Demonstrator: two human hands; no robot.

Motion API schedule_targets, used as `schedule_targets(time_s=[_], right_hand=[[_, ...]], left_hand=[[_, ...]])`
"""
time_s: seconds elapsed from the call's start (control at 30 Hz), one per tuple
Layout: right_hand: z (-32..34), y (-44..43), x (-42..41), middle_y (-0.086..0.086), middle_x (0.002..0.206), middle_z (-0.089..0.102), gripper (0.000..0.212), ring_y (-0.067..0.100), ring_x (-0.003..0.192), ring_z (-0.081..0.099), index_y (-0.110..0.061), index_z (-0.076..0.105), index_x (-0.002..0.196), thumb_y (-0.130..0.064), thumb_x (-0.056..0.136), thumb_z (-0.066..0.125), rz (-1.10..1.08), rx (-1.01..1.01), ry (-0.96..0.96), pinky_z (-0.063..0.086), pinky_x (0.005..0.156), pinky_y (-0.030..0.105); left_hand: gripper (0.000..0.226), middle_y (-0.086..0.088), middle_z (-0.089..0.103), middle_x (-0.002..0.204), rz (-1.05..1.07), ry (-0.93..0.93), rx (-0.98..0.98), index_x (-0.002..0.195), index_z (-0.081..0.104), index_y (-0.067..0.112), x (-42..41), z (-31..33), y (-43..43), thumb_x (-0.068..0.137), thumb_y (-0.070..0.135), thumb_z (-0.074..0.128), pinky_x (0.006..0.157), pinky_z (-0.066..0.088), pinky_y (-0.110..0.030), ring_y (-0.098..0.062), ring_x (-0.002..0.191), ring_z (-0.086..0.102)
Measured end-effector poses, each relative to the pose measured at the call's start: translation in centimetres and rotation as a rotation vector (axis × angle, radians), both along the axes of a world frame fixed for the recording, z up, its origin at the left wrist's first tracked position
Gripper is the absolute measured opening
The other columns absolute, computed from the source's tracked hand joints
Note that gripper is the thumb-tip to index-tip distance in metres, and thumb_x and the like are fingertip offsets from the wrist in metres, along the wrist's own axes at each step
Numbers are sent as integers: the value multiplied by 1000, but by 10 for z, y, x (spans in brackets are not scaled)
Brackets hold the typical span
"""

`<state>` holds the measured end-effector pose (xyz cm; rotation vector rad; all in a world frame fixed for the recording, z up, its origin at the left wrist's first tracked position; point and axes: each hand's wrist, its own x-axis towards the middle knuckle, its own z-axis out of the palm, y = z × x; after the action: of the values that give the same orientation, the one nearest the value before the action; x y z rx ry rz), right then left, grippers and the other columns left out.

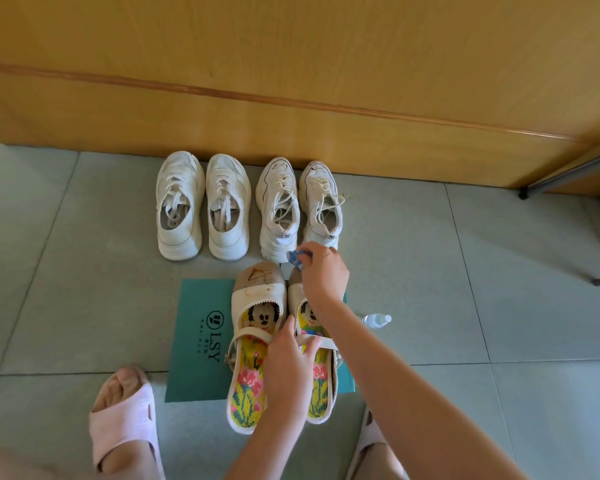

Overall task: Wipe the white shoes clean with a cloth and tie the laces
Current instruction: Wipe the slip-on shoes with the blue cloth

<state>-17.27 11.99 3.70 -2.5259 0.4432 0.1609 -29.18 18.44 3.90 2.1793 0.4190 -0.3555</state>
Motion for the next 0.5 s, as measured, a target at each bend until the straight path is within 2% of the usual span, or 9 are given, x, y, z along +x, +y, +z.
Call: schedule_targets(time_s=[0.13,0.23,0.3,0.37,0.4,0.43,0.5], right_hand=[[12,-1,-22,1,97,66,21,20,95,57,-22,70,101,-18,93,51,59,18,-12,45,72,33],[19,-9,-40,-6,91,65,20,13,87,55,-24,70,98,-18,92,52,94,42,46,42,68,29],[23,-20,-41,-5,82,66,18,13,73,57,-24,69,90,-15,91,54,70,221,131,45,63,28],[28,-33,-32,5,72,67,19,17,55,56,-14,69,84,-5,92,54,-79,566,179,49,53,30],[30,-41,-25,8,70,68,19,18,50,56,-10,70,86,-3,92,53,-166,644,145,52,51,32],[29,-47,-15,10,71,69,17,19,50,57,-8,70,91,-3,92,54,-239,636,88,54,54,35],[22,-52,3,7,78,71,17,20,59,62,-12,69,99,-9,92,54,-327,462,-1,56,63,39]], left_hand=[[56,1,65,117,1,12,-23,135,46,15,0,0,1,87,37,62,84,49,-21,-11,106,61],[57,1,66,114,-8,16,-11,135,46,16,1,0,1,86,39,63,83,52,-22,-10,102,62],[59,2,65,115,-13,8,3,136,46,16,0,0,1,86,41,63,83,52,-20,-10,102,62],[58,2,64,117,-15,0,5,136,45,15,-1,2,1,86,41,62,82,50,-18,-9,103,61],[58,2,63,118,-15,-2,1,136,45,15,-1,2,1,87,40,61,83,50,-18,-9,104,61],[58,2,62,120,-13,-4,-4,137,45,14,-1,3,1,87,39,61,84,49,-19,-10,106,60],[56,1,62,121,-17,-10,-7,135,46,14,-1,3,1,87,39,61,86,49,-20,-10,107,59]])
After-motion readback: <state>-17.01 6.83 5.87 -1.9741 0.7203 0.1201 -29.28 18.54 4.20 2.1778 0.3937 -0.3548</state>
